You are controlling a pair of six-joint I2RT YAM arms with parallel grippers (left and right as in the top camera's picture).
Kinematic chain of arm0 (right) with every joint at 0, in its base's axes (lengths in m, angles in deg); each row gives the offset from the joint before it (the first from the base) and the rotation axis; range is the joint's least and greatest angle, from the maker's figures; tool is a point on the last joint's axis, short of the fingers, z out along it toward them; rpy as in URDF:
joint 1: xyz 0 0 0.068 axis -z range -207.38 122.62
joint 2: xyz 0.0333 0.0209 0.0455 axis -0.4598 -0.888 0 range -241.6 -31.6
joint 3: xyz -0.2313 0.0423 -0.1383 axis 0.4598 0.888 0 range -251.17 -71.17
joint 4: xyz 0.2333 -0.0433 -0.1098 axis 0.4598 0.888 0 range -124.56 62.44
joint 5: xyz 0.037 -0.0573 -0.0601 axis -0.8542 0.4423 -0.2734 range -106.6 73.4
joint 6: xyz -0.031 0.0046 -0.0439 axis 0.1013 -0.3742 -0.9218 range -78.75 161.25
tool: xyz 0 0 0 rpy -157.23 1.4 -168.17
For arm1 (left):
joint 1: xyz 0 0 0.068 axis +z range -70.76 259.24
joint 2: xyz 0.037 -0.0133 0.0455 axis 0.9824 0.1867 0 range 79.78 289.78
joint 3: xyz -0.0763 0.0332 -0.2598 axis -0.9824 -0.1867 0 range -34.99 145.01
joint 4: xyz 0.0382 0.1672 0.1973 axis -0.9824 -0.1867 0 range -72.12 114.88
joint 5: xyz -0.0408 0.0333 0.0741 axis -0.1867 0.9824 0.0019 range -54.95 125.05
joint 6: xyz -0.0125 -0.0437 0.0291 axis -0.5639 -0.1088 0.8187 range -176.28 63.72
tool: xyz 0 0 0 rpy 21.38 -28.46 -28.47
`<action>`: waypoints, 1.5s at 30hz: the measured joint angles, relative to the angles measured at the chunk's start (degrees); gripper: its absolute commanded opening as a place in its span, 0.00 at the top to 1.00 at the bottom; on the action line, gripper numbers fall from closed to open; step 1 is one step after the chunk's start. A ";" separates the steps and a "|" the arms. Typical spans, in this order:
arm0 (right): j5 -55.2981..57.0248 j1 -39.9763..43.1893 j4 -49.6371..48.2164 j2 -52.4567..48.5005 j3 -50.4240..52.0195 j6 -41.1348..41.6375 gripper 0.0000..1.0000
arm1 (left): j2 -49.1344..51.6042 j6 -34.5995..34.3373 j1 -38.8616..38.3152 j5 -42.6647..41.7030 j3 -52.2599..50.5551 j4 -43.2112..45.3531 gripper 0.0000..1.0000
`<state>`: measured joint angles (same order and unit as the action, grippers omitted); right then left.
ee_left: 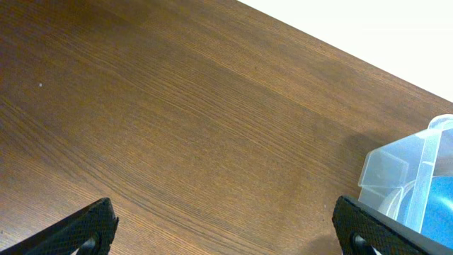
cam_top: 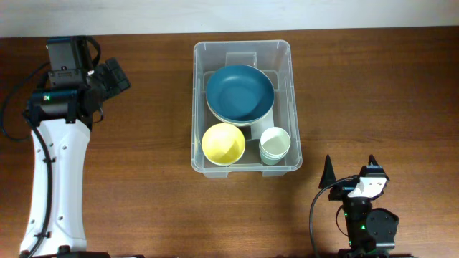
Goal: Pack container
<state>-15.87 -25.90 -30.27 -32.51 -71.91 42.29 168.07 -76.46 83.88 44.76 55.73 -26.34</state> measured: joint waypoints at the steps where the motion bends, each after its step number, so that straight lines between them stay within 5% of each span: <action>1: 0.00 0.00 0.00 0.00 0.00 -0.02 0.01 | 0.00 0.00 0.00 -0.02 0.00 0.00 0.01; 22: 0.00 0.00 0.02 0.00 0.00 0.00 0.01 | -3.56 0.00 -0.02 -3.23 -0.11 2.97 0.01; 33: 0.00 0.04 0.00 0.00 0.00 0.00 0.01 | -47.54 0.02 -1.16 -5.88 -7.98 1.60 0.00; 40: -0.17 0.04 0.02 0.00 0.00 -0.04 0.01 | -71.14 0.02 -1.14 -5.33 -29.46 1.55 0.01; 45: -0.17 0.04 0.02 0.00 0.00 -0.02 0.01 | -78.93 0.02 -1.14 -5.18 -47.12 12.61 0.01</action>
<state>-16.04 -25.86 -30.25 -32.51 -71.91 42.26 89.14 -76.44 82.75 39.58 8.60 -13.73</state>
